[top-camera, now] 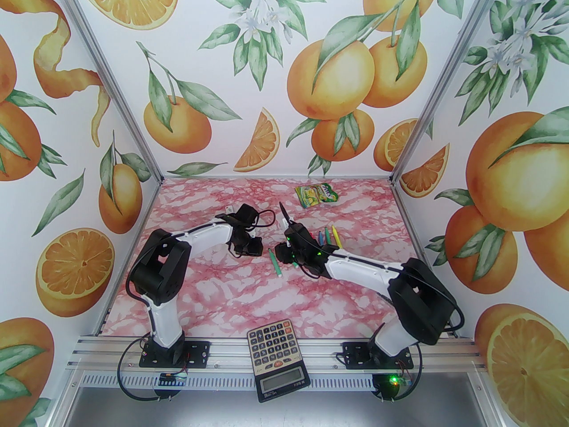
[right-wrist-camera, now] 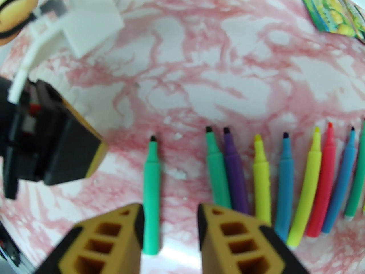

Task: Open the pen caps

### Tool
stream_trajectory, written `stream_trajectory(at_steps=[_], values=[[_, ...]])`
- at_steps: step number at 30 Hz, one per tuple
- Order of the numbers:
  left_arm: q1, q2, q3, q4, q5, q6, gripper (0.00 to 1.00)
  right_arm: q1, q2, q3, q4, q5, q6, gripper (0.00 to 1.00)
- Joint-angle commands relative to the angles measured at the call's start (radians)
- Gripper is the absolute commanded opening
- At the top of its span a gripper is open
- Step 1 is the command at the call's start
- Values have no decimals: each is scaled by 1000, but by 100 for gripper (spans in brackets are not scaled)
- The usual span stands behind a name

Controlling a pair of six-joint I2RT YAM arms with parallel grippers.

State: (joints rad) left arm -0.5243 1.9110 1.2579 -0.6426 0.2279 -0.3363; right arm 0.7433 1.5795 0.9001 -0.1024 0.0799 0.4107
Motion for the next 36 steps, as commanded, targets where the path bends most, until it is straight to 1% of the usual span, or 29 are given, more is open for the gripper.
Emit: stream_trajectory(at_steps=[1, 4, 8, 14, 21, 26, 29, 33, 36], values=[[-14, 24, 43, -28, -36, 11, 13, -10, -32, -19, -11, 41, -10, 38], [-18, 38, 53, -35, -47, 13, 18, -13, -39, -24, -9, 44, -10, 38], [-23, 55, 66, -56, -77, 17, 21, -13, -44, -26, -6, 49, -10, 38], [-28, 62, 66, -61, -91, 19, 26, -15, -48, -32, -3, 50, -10, 39], [-29, 60, 63, -62, -97, 20, 27, -16, -61, -43, -2, 57, -10, 39], [-31, 31, 64, -68, -105, 24, 28, -15, -77, -57, 10, 63, -12, 40], [-30, -11, 65, -69, -124, 33, 33, -19, -84, -56, 7, 64, -22, 41], [-28, -79, 64, -38, -89, 46, 40, -29, -112, -56, 9, 75, -41, 43], [-17, -134, 66, -13, -70, 52, 46, -40, -139, -55, 8, 85, -63, 47]])
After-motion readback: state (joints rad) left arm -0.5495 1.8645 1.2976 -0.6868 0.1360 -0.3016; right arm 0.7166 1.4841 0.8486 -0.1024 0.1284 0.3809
